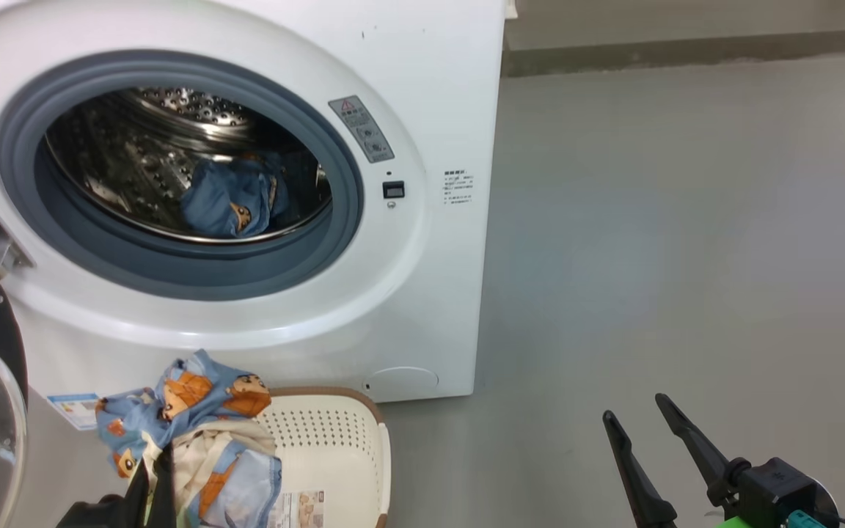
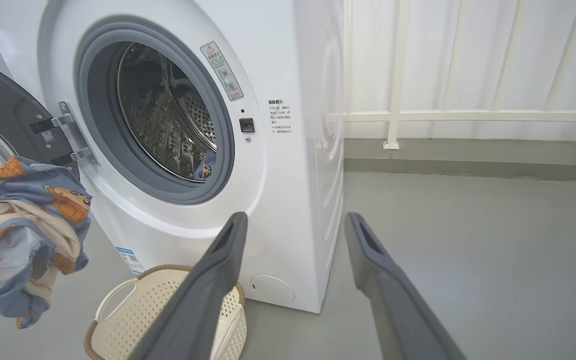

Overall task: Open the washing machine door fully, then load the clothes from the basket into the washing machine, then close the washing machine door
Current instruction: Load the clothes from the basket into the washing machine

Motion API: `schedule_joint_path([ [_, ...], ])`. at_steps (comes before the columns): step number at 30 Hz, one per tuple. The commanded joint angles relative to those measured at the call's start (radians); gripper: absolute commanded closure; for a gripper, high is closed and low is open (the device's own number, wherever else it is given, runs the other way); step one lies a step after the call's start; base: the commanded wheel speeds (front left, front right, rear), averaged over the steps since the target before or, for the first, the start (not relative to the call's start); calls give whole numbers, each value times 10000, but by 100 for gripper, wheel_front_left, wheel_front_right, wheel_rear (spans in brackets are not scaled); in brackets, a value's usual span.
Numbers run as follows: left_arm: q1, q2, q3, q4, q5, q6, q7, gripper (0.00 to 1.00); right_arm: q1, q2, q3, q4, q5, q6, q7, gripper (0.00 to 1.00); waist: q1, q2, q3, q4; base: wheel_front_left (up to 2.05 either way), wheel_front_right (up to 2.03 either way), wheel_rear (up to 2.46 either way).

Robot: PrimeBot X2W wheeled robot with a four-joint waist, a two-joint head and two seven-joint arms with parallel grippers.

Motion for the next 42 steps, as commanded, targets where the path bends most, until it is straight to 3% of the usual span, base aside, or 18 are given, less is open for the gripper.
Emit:
schedule_joint_path([
  [1, -209, 255, 359, -377, 57, 112, -4, 100, -119, -26, 191, -298, -128, 16, 16, 0, 0, 0, -74, -53, 0, 0, 0],
  [22, -134, 358, 272, -709, -23, 264, 164, 100, -79, 111, 125, -352, -203, 16, 31, 0, 0, 0, -54, -69, 0, 0, 0],
  [42, -1161, 268, 205, 199, -253, 42, -79, 100, -382, 2, 333, -448, -145, 16, 65, 0, 0, 0, 476, -44, 0, 0, 0],
])
